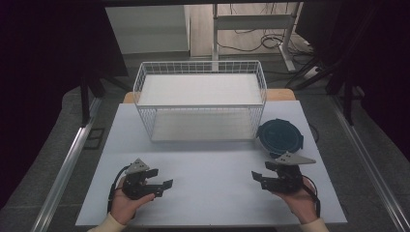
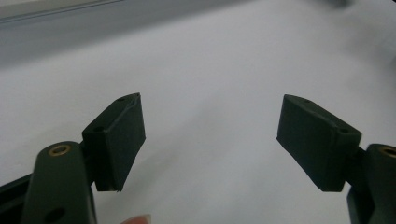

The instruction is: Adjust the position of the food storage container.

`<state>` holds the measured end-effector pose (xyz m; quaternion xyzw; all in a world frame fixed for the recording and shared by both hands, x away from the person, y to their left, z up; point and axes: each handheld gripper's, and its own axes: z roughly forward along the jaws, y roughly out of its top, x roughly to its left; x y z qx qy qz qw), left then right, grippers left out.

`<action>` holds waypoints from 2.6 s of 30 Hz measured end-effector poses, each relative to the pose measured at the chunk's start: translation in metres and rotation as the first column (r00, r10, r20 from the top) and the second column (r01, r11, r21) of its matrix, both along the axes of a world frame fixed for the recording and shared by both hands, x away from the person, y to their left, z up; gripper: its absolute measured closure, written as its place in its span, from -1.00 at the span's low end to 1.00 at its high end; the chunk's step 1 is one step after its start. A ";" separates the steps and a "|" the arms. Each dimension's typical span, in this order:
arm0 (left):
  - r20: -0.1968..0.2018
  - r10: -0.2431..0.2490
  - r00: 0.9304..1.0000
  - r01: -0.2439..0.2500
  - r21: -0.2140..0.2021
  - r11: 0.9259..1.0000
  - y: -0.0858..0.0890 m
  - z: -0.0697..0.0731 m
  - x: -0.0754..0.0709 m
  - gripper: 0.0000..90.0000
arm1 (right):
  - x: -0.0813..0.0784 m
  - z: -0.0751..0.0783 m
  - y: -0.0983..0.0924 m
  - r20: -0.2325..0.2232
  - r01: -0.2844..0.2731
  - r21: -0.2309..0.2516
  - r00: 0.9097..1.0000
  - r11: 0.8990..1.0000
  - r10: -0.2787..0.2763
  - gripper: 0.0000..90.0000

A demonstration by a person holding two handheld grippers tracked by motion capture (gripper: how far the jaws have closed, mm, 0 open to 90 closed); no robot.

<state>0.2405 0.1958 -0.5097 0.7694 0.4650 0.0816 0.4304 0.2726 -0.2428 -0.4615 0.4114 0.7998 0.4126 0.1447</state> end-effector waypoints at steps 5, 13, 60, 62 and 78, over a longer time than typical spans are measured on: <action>0.006 -0.005 1.000 0.005 0.005 1.000 0.000 0.000 0.000 -0.48 | 0.008 0.015 -0.004 -0.001 0.028 0.001 1.000 1.000 -0.028 -0.20; 0.004 0.014 1.000 -0.014 0.005 1.000 0.001 0.000 -0.001 -0.48 | 0.041 0.037 -0.019 -0.013 0.060 -0.005 0.998 0.998 -0.060 -0.04; -0.018 0.062 0.998 -0.062 -0.008 0.998 0.009 -0.005 0.002 -0.48 | 0.231 0.026 -0.027 -0.184 0.258 -0.121 0.943 0.958 -0.277 0.99; -0.020 0.063 0.998 -0.063 -0.006 0.998 0.009 -0.005 0.002 -0.47 | 0.233 0.024 -0.027 -0.187 0.255 -0.128 0.943 0.958 -0.276 0.99; -0.017 0.065 0.998 -0.065 0.000 0.998 0.010 -0.005 0.000 -0.47 | 0.233 0.007 -0.022 -0.233 0.238 -0.198 0.931 0.951 -0.282 1.00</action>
